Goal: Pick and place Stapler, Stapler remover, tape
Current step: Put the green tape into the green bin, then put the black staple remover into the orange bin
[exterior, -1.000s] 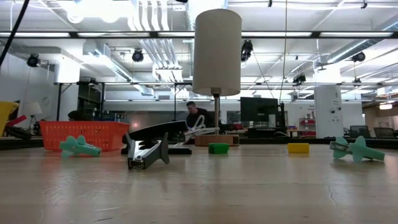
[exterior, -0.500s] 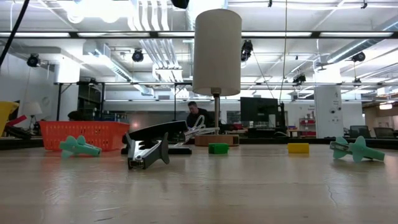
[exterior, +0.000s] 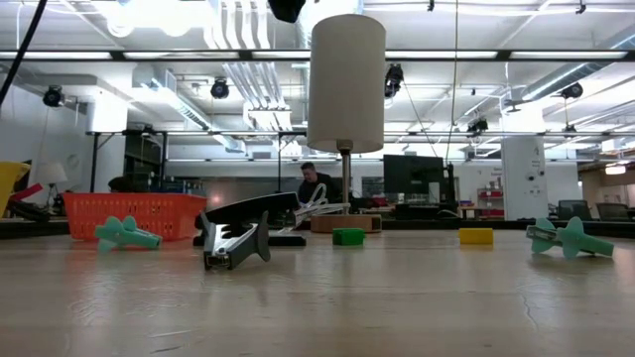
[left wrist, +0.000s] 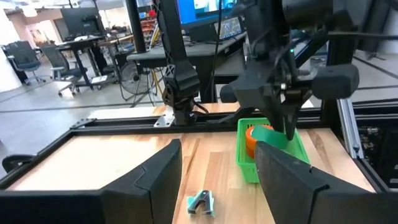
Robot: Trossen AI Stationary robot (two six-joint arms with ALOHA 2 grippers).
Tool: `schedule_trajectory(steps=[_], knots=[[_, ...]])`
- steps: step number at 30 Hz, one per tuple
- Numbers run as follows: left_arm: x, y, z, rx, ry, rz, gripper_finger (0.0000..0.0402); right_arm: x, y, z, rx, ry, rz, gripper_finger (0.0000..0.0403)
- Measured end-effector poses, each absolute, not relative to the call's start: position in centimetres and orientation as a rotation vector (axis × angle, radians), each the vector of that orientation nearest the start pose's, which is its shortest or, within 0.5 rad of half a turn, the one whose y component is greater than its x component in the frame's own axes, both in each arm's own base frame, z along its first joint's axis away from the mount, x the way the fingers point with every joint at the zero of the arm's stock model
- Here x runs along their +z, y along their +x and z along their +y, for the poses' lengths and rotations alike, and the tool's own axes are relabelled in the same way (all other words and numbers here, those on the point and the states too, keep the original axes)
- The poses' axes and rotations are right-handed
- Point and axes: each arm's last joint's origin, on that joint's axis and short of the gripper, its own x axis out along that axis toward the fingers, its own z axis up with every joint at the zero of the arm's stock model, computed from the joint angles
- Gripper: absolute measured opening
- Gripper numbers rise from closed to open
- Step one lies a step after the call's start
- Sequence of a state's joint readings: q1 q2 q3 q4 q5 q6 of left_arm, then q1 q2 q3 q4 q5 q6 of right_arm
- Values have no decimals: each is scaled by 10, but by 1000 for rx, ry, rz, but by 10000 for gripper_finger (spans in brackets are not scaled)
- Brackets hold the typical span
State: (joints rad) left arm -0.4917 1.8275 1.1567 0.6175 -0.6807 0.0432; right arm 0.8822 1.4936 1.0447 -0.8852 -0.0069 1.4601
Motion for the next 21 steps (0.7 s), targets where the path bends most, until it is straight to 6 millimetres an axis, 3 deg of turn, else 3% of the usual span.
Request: schedule_trajectory(steps=[12, 21], knots=[[248, 367, -176, 189, 63, 57, 204, 207, 174, 213, -259, 556, 1470, 57], [247, 367, -176, 189, 66, 61, 204, 202, 177, 215, -247, 538, 1477, 102]])
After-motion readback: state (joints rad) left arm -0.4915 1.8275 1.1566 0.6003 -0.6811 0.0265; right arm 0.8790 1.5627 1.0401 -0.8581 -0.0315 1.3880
